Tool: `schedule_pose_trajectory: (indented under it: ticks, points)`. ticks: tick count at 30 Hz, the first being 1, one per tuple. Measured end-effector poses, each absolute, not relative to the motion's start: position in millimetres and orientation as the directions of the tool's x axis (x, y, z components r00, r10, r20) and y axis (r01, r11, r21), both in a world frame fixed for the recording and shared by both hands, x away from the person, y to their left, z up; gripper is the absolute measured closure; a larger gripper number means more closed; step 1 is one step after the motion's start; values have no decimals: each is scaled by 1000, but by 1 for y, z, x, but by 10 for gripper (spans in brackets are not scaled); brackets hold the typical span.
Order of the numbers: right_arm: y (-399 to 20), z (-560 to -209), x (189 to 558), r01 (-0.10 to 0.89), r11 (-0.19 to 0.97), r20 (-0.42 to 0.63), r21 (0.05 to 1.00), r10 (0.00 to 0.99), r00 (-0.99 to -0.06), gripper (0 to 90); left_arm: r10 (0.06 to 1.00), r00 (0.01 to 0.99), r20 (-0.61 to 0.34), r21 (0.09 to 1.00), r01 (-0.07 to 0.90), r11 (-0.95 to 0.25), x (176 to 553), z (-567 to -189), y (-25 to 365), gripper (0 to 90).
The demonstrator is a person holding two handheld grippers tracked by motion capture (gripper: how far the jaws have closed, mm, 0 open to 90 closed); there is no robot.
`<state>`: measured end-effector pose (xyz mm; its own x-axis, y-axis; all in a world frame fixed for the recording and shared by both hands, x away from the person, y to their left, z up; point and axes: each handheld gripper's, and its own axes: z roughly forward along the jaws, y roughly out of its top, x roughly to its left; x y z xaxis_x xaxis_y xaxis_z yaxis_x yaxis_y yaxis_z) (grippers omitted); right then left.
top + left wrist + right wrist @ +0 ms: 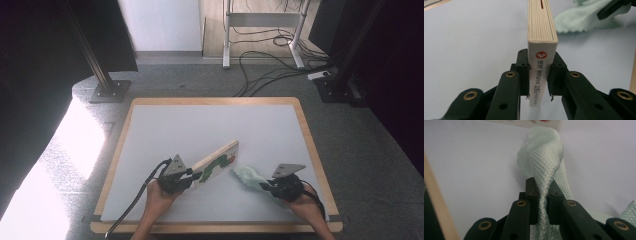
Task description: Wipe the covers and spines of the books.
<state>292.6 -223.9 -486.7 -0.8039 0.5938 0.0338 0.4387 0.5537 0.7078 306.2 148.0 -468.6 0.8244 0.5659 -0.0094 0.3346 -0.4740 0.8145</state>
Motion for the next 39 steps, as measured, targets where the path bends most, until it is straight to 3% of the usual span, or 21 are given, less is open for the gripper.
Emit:
schedule_pose_trajectory:
  ticks: [4,12,22,26,27,28,29,30,33,36,39]
  points:
    - [-178,-484,297,383,585,57,715,497,-866,807,563,826,-7,814,332,-477,309,-469,150,744]
    - [-118,-487,307,326,630,71,705,395,-916,806,550,835,-18,815,331,-476,318,-469,155,744]
    - [-83,-506,308,306,655,108,691,324,-940,788,539,842,-13,819,317,-477,325,-469,159,740]
    - [-88,-508,311,335,632,145,699,334,-931,602,534,845,-4,819,310,-484,324,-469,159,740]
    - [-88,-508,311,335,632,145,699,334,-931,602,534,845,-4,819,310,-484,324,-469,159,739]
    - [-96,-498,313,338,603,145,722,345,-927,499,536,844,-9,820,313,-479,324,-470,159,739]
    - [-96,-498,313,338,603,145,722,345,-927,499,536,844,-9,820,313,-479,324,-470,159,739]
    - [-105,-486,315,329,580,129,745,358,-925,429,536,844,-11,821,314,-478,324,-470,159,739]
    - [-114,-477,318,325,565,109,758,381,-918,404,537,844,-8,822,312,-477,324,-470,159,738]
    - [-136,-463,329,304,553,8,776,473,-881,336,538,843,-3,822,309,-479,323,-470,158,738]
    - [-149,-459,340,315,524,-12,791,529,-848,294,540,842,-2,822,309,-478,322,-470,158,737]
